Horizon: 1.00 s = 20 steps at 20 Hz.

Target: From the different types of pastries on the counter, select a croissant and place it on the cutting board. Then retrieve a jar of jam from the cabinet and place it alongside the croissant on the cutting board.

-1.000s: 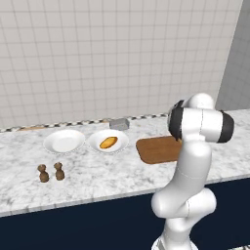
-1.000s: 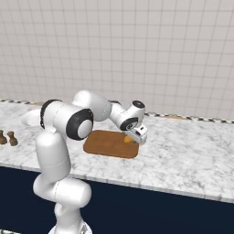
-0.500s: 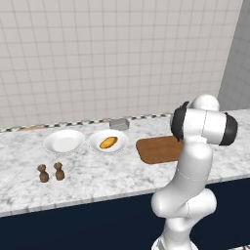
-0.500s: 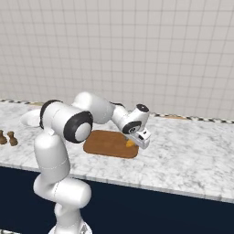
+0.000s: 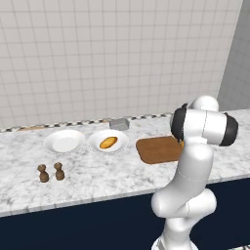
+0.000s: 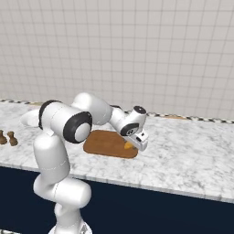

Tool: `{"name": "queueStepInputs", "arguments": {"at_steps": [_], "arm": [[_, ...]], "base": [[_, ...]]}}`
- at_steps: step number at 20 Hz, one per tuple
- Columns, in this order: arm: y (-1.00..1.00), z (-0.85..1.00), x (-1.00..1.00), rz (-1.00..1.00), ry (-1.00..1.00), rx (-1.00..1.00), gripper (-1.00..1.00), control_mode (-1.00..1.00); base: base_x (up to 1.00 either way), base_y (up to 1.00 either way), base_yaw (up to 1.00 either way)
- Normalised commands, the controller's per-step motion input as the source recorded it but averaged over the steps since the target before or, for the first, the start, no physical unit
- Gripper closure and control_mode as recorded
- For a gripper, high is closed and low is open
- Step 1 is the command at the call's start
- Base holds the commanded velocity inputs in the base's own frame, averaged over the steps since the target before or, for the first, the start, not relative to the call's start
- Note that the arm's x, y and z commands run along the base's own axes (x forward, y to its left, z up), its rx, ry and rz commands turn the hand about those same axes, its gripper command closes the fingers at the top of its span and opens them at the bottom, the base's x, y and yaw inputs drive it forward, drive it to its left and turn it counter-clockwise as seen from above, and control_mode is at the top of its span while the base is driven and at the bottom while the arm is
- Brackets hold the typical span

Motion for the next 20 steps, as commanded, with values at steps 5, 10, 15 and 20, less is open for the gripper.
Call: {"name": "queueStepInputs", "arguments": {"at_steps": [5,10,15,20], "arm": [[0.22,-0.2,-0.04,0.0,0.02,0.0,1.0,-1.0],[0.11,-0.3,-0.05,0.0,0.02,0.0,1.0,-1.0],[0.06,-0.05,-0.33,0.0,0.0,0.0,1.0,-1.0],[0.26,-0.13,-0.17,0.0,0.0,0.0,1.0,-1.0]], "base": [[0.0,0.0,0.0],[0.0,0.0,0.0],[0.0,0.0,0.0],[0.0,0.0,0.0]]}}
